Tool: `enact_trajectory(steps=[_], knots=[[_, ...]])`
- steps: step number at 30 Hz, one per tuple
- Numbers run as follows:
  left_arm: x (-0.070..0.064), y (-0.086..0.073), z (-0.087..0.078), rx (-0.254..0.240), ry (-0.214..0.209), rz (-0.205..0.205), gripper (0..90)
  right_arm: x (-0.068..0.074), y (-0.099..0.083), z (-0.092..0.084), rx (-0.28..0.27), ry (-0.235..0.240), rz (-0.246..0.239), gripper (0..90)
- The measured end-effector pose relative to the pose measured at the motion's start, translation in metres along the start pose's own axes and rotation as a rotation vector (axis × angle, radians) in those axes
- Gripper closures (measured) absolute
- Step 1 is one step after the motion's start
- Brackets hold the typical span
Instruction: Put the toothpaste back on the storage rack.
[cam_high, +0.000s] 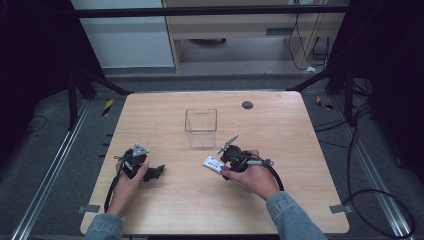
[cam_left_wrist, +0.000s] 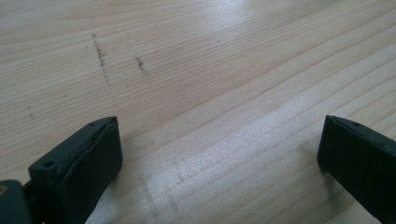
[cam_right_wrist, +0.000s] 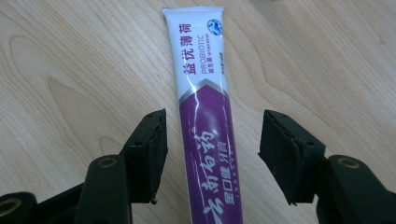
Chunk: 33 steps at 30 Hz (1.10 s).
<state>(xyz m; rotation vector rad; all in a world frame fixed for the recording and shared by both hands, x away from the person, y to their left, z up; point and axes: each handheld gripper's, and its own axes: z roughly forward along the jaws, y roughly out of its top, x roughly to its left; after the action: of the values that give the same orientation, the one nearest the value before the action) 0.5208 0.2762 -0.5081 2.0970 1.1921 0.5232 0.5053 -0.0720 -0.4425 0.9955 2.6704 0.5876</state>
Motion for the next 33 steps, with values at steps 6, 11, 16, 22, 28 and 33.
enact_trajectory(steps=[6, 11, 16, 22, 28, 33], knots=[[0.000, 0.000, 0.000, 0.000, 0.000, 0.000, 0.0, 0.000, 0.005, 0.014, 0.038, 0.029, 0.021, 41.1], [0.000, 0.000, 0.000, 0.000, 0.000, 0.000, 0.0, -0.001, 0.009, 0.021, 0.057, 0.037, 0.017, 42.1], [0.000, 0.000, 0.000, 0.000, 0.000, 0.000, 0.0, -0.002, 0.014, 0.028, 0.074, 0.058, 0.030, 44.7], [0.000, 0.000, 0.000, 0.000, 0.000, 0.000, 0.0, -0.004, 0.018, 0.034, 0.086, 0.066, 0.034, 46.6], [0.000, 0.000, 0.000, 0.000, 0.000, 0.000, 0.0, -0.005, 0.020, 0.037, 0.098, 0.069, 0.041, 49.2], [0.000, 0.000, 0.000, 0.000, 0.000, -0.001, 0.0, -0.006, 0.020, 0.039, 0.096, 0.071, 0.030, 51.2]])
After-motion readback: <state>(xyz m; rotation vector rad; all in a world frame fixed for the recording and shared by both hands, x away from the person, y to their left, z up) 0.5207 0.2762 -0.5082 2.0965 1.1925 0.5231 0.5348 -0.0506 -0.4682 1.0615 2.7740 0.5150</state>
